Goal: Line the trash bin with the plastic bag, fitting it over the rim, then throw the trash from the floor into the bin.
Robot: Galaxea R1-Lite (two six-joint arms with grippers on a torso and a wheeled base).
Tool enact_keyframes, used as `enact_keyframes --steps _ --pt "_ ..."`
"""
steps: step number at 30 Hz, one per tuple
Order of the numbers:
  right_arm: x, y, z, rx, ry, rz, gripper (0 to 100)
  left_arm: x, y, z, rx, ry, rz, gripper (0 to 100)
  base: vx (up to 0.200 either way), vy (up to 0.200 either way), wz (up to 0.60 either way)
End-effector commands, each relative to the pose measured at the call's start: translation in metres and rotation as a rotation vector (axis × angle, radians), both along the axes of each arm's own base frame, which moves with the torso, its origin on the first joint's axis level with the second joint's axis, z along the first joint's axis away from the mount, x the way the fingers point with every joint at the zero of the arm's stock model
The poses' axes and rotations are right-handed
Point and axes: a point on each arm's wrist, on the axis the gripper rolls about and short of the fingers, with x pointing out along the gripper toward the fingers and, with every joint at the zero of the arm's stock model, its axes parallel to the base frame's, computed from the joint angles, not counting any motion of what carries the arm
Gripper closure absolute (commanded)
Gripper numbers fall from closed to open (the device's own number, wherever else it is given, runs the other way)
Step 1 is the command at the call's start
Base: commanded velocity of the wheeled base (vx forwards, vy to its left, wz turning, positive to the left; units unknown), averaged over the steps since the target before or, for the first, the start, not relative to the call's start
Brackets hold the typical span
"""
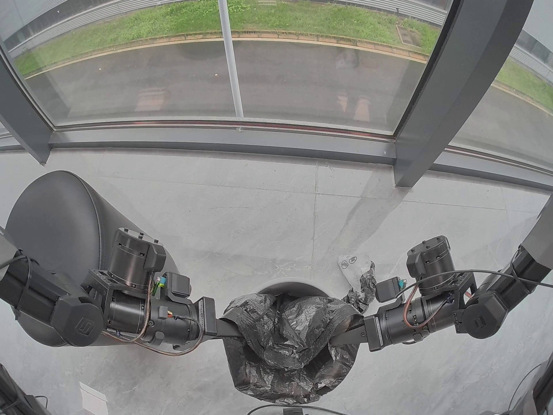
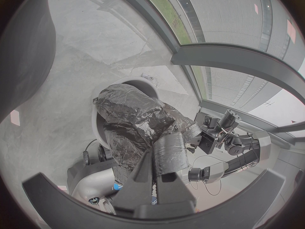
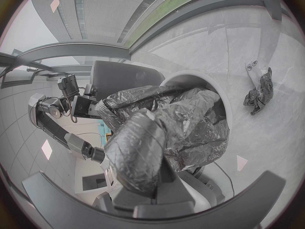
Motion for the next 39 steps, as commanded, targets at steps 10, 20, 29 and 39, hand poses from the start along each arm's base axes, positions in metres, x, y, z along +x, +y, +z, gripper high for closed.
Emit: enact_keyframes --steps 10,20,29,39 --pt "0.014 0.008 -0.009 -0.009 -0.007 0.006 100 0.016 0.014 -0.004 0.004 -0.002 0.067 100 0.0 0.0 0.0" --pt "0.017 0.008 -0.02 -0.041 0.014 -0.015 100 0.022 0.015 -0.009 0.009 0.008 0.079 100 0.0 0.0 0.0" --pt "0.019 0.007 -0.029 -0.07 0.02 -0.024 100 0.032 0.01 -0.027 0.013 0.024 0.074 100 0.0 0.0 0.0" --pt "0.017 -0.003 -0.033 -0.093 0.002 -0.016 100 0.024 0.011 -0.031 0.022 0.045 0.066 100 0.0 0.0 0.0"
